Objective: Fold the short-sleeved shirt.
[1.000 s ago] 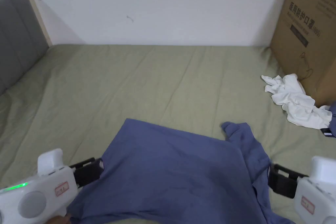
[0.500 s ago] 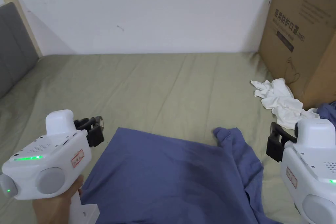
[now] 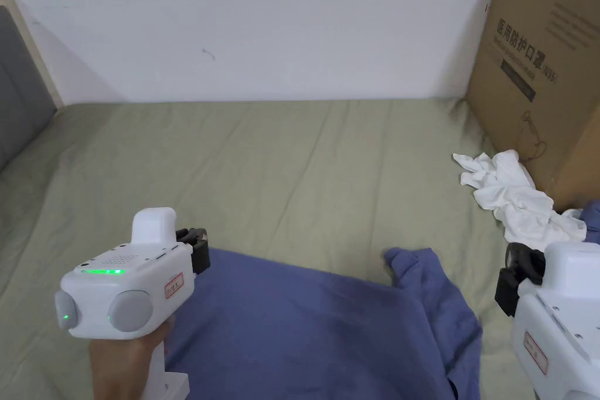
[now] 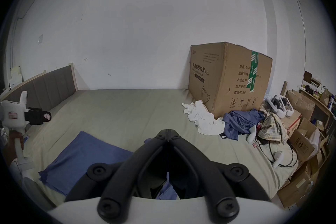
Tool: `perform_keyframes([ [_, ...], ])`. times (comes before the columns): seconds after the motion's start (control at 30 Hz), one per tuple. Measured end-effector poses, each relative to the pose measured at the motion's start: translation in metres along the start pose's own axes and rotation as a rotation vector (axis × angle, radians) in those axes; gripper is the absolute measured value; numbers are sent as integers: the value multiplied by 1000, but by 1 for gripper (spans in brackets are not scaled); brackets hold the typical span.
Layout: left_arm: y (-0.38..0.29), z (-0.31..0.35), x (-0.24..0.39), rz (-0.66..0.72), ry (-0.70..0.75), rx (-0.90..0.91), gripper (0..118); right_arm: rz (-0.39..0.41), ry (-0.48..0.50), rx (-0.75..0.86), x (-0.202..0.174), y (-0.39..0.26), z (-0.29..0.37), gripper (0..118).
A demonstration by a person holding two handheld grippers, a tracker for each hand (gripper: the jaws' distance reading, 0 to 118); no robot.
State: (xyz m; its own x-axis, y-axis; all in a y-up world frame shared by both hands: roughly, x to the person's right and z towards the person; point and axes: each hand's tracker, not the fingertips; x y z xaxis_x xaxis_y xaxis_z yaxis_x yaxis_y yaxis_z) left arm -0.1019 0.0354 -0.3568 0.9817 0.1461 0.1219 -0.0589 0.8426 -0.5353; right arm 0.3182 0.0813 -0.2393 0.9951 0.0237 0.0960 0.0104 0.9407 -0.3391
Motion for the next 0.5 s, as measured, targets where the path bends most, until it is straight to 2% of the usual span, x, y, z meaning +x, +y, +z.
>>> perform_keyframes([
  [0.37, 13, -159, -42, -101, 64, -302, 6, 0, -24, -98, 5, -12, -69, 3],
  [0.4, 12, -174, -46, -90, 97, -362, 19, 4, -27, -109, 5, -15, -75, 3],
  [0.43, 11, -187, -49, -73, 134, -413, 55, 6, -30, -117, 5, -17, -80, 3],
  [0.47, 9, -200, -53, -47, 150, -459, 79, 9, -32, -129, 6, -20, -84, 3],
  [0.5, 7, -208, -58, -32, 126, -472, 81, 13, -32, -140, 6, -23, -88, 3],
])
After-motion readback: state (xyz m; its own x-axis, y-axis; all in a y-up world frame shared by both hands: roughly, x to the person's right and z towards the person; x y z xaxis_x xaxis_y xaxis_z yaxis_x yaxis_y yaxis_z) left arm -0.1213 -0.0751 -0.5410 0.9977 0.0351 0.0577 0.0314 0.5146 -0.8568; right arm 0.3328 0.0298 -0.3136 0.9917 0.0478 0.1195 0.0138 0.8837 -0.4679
